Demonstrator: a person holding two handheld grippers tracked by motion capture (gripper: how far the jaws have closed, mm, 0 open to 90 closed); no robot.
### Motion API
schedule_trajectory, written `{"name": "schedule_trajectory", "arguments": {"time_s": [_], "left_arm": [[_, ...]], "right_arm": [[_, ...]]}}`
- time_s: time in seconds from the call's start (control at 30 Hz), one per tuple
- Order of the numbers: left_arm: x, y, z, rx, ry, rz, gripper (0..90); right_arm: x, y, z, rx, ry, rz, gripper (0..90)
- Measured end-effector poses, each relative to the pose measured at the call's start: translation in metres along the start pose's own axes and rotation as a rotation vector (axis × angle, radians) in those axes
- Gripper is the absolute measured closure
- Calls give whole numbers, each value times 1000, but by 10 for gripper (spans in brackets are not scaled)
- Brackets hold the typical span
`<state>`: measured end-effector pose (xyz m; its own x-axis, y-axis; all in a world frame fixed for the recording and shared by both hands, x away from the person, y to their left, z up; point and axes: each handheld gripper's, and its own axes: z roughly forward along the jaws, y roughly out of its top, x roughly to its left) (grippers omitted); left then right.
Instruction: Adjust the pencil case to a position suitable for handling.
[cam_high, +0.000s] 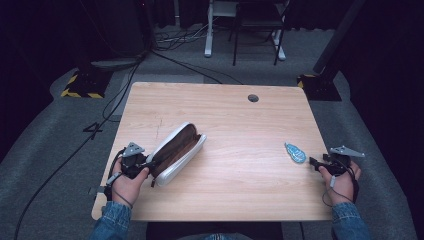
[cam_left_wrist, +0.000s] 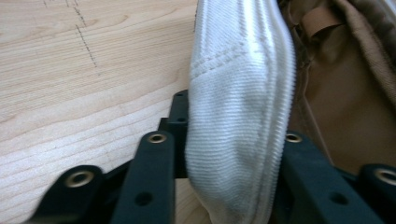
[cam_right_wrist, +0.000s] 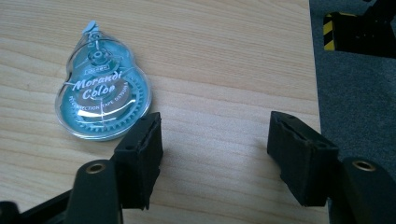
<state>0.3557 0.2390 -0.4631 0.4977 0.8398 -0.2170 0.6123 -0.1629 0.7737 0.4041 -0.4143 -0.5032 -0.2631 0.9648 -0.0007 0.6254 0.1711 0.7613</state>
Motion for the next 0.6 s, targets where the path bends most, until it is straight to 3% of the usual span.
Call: {"name": "schedule_trajectory", "arguments": {"time_s": [0.47, 0.6], "left_arm": [[7, -1, -1, -27, -44, -82, 816], [4, 1, -4, -46, -53, -85, 823]], "right_arm": [[0, 0, 0, 0, 0, 0, 360], [0, 0, 0, 0, 0, 0, 360]]}}
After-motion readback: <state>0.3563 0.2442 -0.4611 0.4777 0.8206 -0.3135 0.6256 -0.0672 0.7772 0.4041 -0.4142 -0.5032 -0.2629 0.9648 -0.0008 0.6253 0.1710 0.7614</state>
